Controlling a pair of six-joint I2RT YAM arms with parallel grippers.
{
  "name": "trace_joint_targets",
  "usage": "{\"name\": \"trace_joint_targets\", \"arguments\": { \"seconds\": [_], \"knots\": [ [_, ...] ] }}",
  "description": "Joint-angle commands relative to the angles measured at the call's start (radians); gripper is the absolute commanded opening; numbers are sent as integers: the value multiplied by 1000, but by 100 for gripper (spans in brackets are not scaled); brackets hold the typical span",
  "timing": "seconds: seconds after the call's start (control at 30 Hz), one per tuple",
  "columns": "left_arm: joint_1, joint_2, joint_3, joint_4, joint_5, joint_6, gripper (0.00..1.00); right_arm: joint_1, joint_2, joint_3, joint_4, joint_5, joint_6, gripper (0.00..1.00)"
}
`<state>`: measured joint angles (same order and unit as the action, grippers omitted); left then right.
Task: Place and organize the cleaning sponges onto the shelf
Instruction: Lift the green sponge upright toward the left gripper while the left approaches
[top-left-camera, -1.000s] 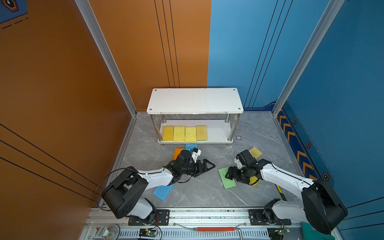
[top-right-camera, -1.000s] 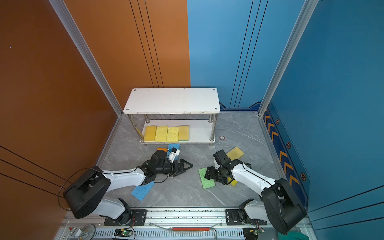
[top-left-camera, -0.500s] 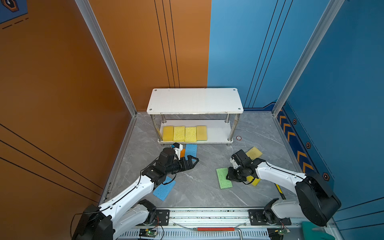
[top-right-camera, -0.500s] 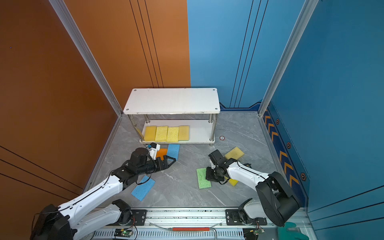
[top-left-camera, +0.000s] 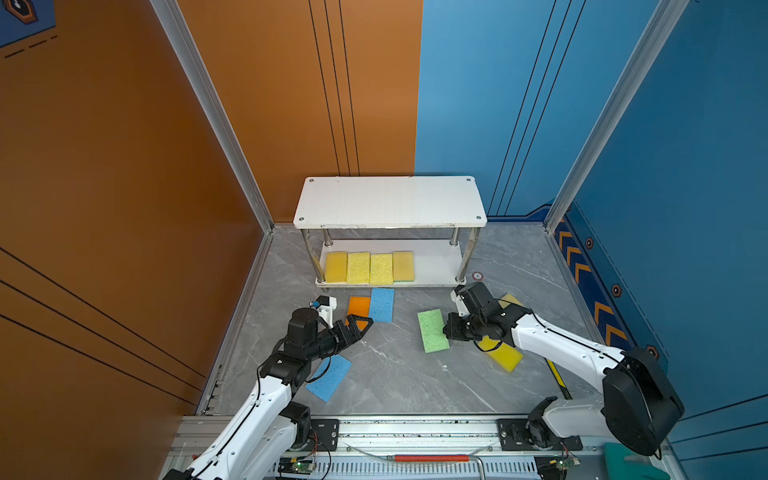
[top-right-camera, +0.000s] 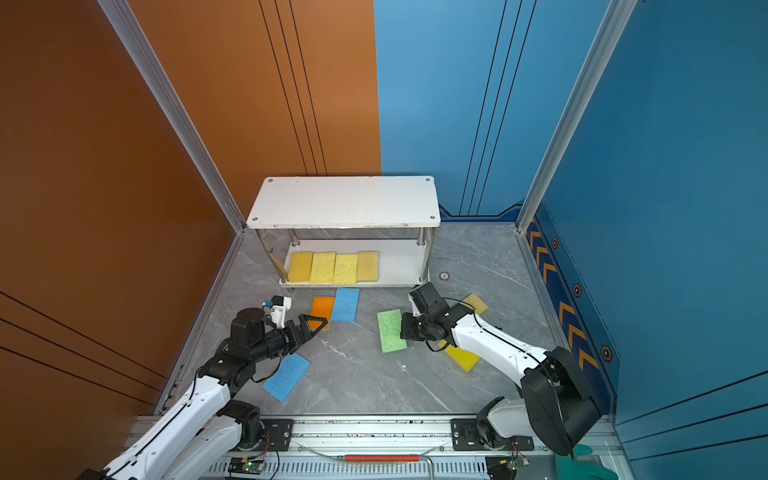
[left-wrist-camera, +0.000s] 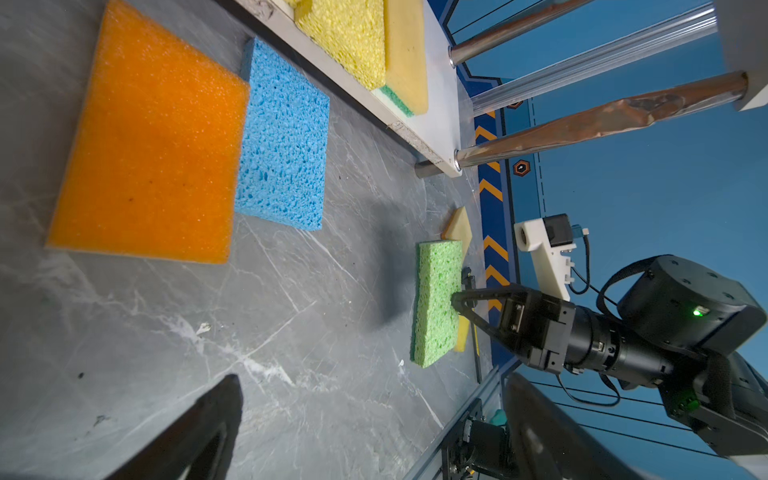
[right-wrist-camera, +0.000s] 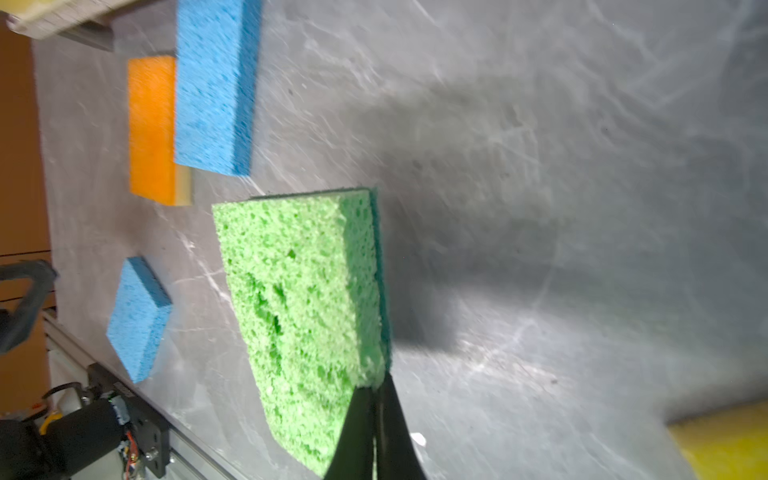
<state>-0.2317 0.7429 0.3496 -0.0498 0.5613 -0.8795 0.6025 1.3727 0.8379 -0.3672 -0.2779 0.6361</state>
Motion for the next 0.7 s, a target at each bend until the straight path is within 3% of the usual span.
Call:
{"name": "trace_joint_targets", "arguments": {
  "seconds": [0.0,0.1,0.3,0.53,0.67],
  "knots": [
    [28,-39,-44,136,109,-68,98,6,55,81,61,-75,13,1],
    [31,-59,-84,252,131,-127,98,12,108,142,88,-153,19,0],
    [19,-91,-78,293,149,-129,98,54,177,227,140,-263,41,0],
    [18,-85,-80,338,147,-145,99,142,199,295,161,-306,43,0],
    [15,-69,-80,384,146,-167,94,172,201,336,161,-332,42,0]
  ]
}}
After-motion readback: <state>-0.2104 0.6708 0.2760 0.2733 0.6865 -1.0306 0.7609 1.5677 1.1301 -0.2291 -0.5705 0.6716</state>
